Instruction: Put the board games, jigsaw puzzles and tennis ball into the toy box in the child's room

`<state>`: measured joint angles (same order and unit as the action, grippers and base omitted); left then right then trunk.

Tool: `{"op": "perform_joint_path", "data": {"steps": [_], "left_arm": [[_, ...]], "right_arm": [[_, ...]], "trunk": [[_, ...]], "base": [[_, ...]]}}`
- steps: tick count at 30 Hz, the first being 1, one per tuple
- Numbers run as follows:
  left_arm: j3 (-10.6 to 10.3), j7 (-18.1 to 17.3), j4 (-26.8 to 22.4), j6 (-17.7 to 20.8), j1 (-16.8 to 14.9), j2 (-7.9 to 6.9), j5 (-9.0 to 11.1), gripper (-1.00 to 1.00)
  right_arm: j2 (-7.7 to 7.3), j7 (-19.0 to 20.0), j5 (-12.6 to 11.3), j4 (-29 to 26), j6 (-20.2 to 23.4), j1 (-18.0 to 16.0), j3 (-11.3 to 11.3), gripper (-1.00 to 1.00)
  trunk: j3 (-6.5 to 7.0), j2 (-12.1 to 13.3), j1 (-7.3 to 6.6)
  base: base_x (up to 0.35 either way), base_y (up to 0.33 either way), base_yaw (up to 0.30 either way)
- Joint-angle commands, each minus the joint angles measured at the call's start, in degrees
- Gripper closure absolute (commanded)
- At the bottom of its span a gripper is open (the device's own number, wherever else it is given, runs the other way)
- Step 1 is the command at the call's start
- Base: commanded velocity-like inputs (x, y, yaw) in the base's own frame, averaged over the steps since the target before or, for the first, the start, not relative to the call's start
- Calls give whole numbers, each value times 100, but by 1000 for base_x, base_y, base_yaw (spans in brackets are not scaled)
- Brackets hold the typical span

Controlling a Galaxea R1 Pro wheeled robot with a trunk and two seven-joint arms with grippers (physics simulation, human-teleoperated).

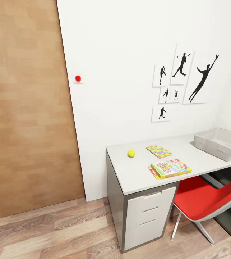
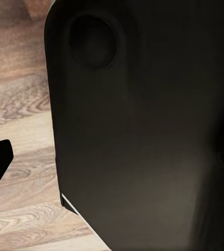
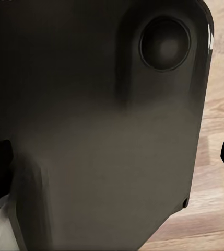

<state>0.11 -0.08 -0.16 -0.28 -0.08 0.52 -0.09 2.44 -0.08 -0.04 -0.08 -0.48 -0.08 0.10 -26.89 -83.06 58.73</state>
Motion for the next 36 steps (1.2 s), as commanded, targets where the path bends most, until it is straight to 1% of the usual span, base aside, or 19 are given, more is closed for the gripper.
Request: {"op": "perform_joint_path", "data": {"steps": [1, 14, 19, 30, 36], "left_arm": [[2, -1, -2, -4, -1, 2, -1, -100], [-5, -1, -6, -16, -1, -8, -7, -100], [-5, -1, -9, -16, -1, 1, -4, -100], [6, -1, -10, -16, -1, 9, 8, -100], [-1, -7, -11, -10, -1, 9, 4, -100]], "right_arm": [[1, -1, 2, -1, -9, -1, 0, -100], [16, 0, 12, -1, -42, -1, 13, -100], [16, -1, -1, -1, -142, -1, -12, -100], [-7, 47, 12, -1, -335, -1, 14, -100], [-13, 63, 15, -1, -345, -1, 19, -100]], "trunk": [[-4, -2, 0], [-4, -2, 0], [-4, -2, 0], [-4, -2, 0], [-4, -2, 0]], "base": [[0, 0, 0], [0, 0, 0], [0, 0, 0], [0, 0, -2], [0, 0, -139]]}}
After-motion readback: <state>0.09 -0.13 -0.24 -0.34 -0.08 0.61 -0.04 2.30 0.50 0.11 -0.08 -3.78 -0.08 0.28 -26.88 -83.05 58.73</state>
